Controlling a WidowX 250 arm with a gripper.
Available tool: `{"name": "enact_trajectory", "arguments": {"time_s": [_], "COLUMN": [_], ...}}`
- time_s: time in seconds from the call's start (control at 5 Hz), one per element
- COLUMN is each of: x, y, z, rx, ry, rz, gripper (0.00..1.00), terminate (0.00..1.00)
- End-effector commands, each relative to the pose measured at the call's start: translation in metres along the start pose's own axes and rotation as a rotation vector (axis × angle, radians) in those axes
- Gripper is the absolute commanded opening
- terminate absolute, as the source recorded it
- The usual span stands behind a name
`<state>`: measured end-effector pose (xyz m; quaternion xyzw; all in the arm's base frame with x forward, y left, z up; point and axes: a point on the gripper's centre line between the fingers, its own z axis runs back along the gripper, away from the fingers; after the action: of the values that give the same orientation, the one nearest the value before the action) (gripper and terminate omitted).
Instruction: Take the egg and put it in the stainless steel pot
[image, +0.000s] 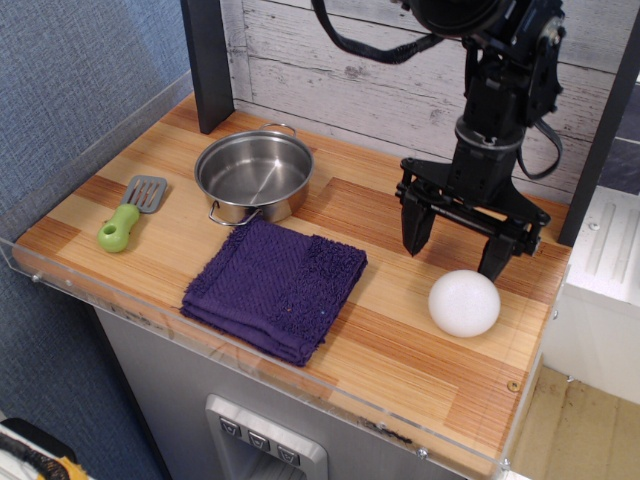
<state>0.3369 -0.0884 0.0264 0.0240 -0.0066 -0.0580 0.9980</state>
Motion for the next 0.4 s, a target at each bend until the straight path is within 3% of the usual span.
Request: {"name": "enact_trajectory", "arguments": {"time_s": [0.0, 0.2], "x": [0.0003, -0.0025], "y": [-0.017, -0.02], "z": [0.0301, 0.028], "rx": [-0.016, -0.014], "ry": [-0.091, -0.086], "rz": [-0.024, -0.028], "gripper": [1.0, 1.0], "terminate": [0.0, 0.0]}}
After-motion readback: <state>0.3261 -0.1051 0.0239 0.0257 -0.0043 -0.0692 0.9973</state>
